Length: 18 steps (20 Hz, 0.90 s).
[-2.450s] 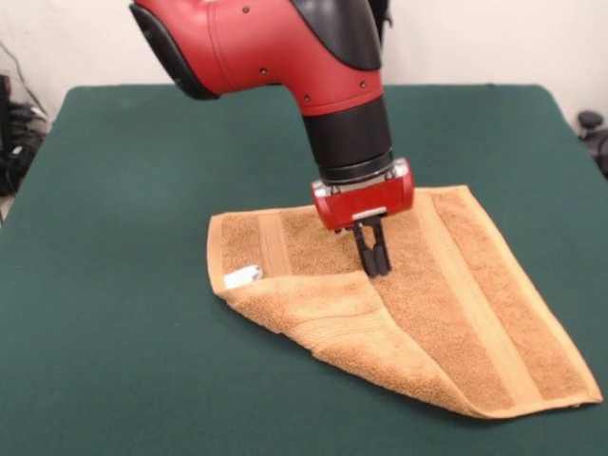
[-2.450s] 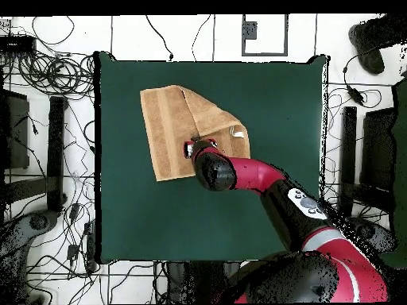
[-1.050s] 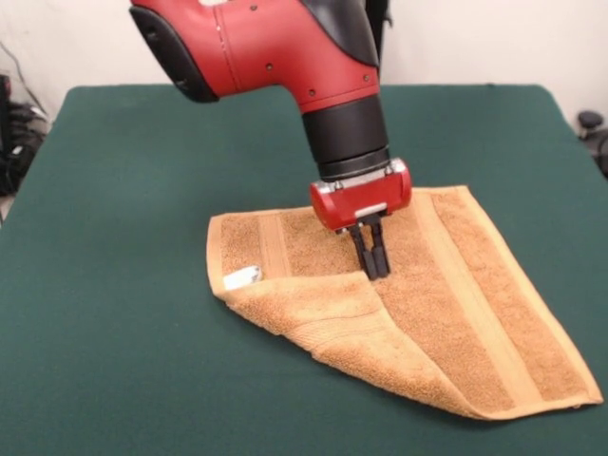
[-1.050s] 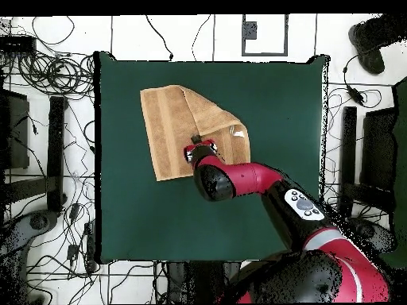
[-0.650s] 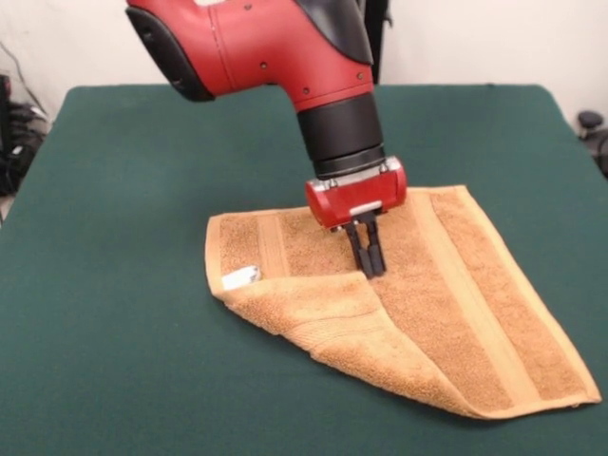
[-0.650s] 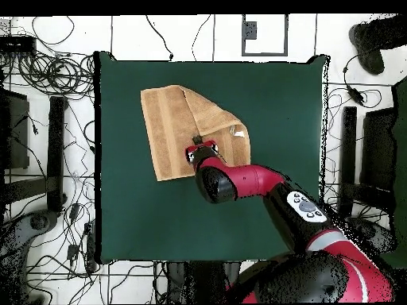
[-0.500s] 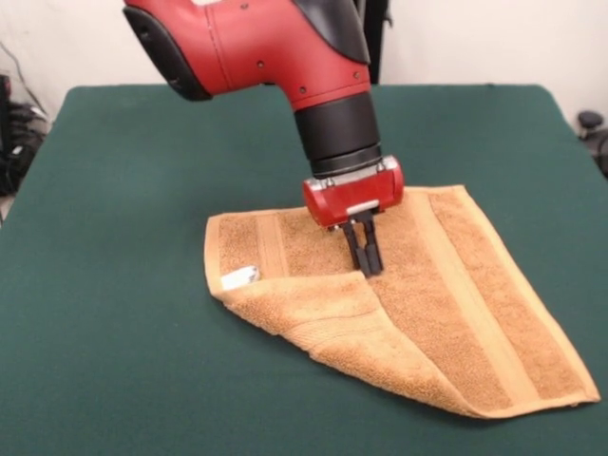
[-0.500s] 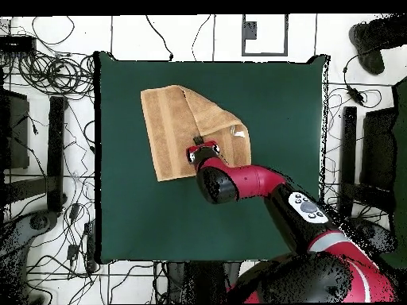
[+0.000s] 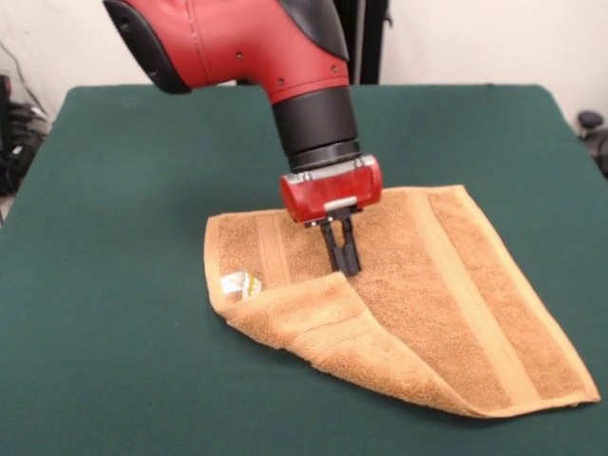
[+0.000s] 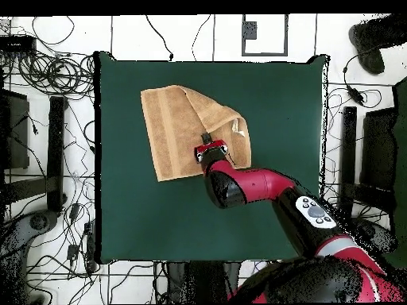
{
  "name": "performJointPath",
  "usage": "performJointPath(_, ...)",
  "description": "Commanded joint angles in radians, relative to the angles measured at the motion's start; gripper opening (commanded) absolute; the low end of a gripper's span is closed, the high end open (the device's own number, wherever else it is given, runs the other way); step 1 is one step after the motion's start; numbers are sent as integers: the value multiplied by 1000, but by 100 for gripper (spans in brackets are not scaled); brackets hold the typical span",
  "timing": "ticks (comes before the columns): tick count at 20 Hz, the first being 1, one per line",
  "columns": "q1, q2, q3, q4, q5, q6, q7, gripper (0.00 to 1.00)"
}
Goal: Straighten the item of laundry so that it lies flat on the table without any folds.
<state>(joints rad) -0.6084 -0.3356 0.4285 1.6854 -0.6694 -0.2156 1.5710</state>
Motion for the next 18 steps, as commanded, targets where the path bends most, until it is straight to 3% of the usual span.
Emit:
performJointPath(1, 28, 12, -22, 13, -38, -108, 135, 0)
performJointPath(5, 60, 2, -72, 15, -10, -165, 141, 0)
performJointPath(18, 14, 19, 6, -25, -75, -117, 136, 0)
